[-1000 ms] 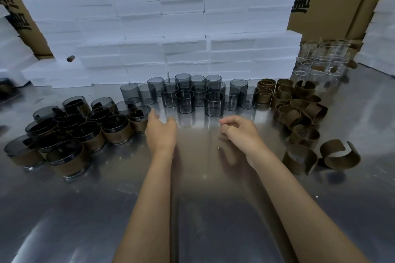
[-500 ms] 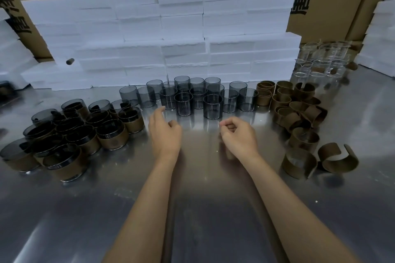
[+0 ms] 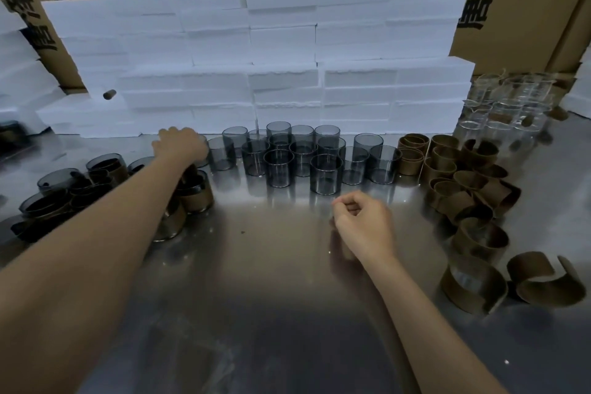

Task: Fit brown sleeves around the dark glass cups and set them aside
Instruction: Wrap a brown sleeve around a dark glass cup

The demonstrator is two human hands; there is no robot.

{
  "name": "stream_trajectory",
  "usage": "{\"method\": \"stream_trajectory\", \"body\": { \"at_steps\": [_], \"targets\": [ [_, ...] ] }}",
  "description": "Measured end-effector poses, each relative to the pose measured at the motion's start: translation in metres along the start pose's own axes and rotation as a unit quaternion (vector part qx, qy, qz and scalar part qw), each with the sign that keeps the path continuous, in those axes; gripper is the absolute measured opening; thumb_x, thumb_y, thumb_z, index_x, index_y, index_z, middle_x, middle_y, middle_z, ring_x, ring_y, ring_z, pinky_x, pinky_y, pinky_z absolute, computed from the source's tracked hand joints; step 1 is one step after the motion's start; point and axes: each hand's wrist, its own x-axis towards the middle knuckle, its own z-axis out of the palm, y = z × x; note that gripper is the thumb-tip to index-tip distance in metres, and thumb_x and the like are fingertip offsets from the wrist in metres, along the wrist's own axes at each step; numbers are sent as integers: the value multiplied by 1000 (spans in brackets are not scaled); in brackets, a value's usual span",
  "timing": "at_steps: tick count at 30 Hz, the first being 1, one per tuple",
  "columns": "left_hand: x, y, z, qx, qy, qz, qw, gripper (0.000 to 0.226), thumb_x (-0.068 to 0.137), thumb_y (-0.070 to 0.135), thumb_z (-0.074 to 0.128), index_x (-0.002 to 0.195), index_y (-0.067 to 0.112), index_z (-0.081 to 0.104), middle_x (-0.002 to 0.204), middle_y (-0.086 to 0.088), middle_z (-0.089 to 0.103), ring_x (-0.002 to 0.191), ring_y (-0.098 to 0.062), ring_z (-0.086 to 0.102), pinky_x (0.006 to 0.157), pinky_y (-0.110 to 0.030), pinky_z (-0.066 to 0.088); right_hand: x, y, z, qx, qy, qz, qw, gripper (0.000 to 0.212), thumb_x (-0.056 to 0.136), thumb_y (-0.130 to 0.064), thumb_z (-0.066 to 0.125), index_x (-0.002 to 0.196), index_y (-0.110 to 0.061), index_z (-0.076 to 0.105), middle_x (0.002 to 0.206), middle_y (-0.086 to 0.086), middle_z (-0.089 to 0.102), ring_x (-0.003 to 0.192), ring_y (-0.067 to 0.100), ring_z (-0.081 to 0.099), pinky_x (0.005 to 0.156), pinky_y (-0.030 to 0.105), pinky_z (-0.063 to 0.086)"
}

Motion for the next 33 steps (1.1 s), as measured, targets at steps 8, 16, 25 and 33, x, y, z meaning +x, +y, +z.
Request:
{"method": "stream_trajectory", "body": {
  "at_steps": [8,16,25,33],
  "targets": [
    [11,-2,10,-127,70,-20,989,23,97,12,58,112,-3,68,122,-27,65,115,-45,59,95,-45,49,6,4,-1,4,0,-3,1000,20,91,-17,61,74,-25,68,70,-9,69,73,-5,62,56,4,41],
    [-33,25,-16,-319,271,123,900,20,103,5,46,120,0,54,141,-24,35,87,-30,48,80,-35,41,9,3,-3,11,-8,20,1000,20,90,-16,60,75,-21,71,72,-6,72,74,7,66,58,9,44],
    [-140,86,-11,-574,173,155,785,7,104,20,58,97,23,58,115,-2,54,99,-12,61,91,-25,56,4,-3,-7,139,-2,58,989,30,103,-21,47,86,-28,71,86,-1,72,86,21,66,81,44,52],
    [-203,105,43,-728,-114,68,673,26,90,19,78,112,14,65,94,-5,76,86,-24,73,76,-36,62,1,-16,-31,273,-130,98,948,75,79,-84,49,118,-25,73,107,5,78,91,15,75,78,29,60]
  ]
}}
